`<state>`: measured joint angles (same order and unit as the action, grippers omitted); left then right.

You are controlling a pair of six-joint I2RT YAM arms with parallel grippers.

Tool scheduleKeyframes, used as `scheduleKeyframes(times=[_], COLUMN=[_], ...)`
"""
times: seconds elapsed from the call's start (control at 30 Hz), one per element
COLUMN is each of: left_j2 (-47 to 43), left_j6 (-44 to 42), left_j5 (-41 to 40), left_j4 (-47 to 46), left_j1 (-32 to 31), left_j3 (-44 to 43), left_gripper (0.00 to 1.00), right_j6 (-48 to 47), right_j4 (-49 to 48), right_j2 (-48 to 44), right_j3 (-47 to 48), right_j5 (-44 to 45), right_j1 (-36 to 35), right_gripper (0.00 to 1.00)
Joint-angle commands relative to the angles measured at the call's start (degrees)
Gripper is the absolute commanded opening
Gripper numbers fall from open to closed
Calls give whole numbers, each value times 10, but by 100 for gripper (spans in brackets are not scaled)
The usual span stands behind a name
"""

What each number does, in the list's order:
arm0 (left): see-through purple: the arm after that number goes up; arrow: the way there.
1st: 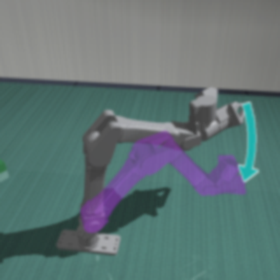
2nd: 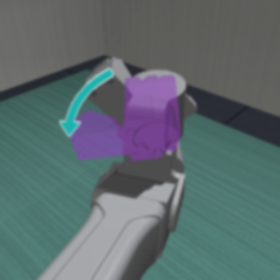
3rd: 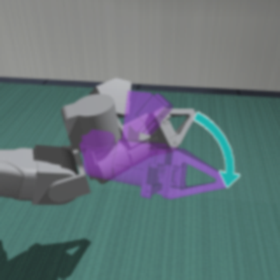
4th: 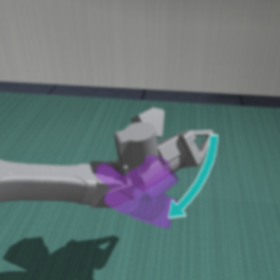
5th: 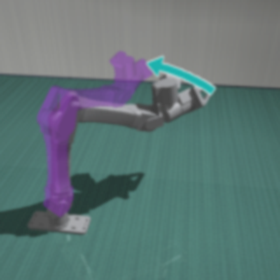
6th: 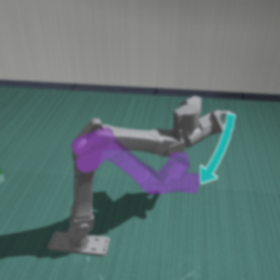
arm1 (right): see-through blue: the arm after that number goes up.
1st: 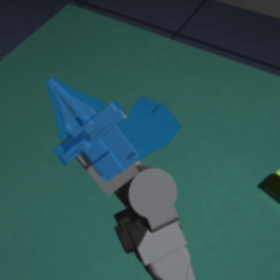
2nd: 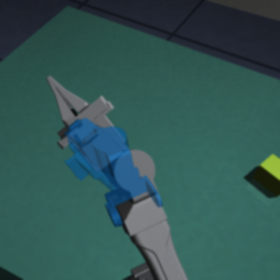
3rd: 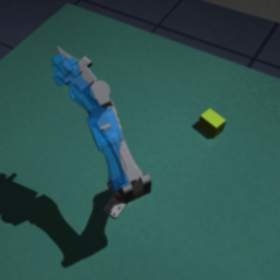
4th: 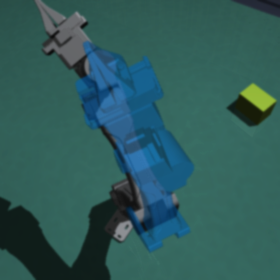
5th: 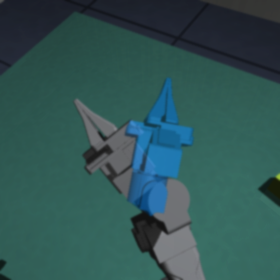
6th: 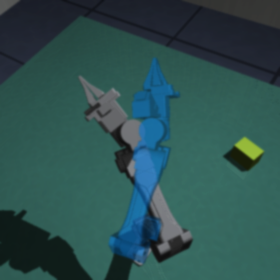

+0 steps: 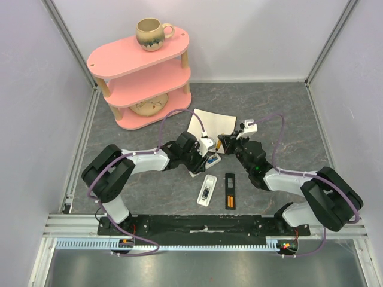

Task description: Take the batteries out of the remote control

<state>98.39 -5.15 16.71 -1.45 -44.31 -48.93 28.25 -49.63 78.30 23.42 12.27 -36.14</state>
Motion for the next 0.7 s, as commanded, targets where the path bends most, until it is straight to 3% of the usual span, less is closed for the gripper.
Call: scheduleKeyframes(times=[0.0,0.37,0.67], left_j2=[29,30,29], left_j6=[12,12,11], left_j5=[-1,-1,-2], left_j4=[42,42,41], left_j1=[0,0,0], left_j3=[8,8,8], left_gripper=[2,2,2], right_j6=[-20,-38,-18], right_j4=[42,115,117], right_j2=[-2,-20,17], right_j3=[13,18,27], right_j5=[35,73,22], right_j1=[2,2,-9], right_gripper=[0,0,0])
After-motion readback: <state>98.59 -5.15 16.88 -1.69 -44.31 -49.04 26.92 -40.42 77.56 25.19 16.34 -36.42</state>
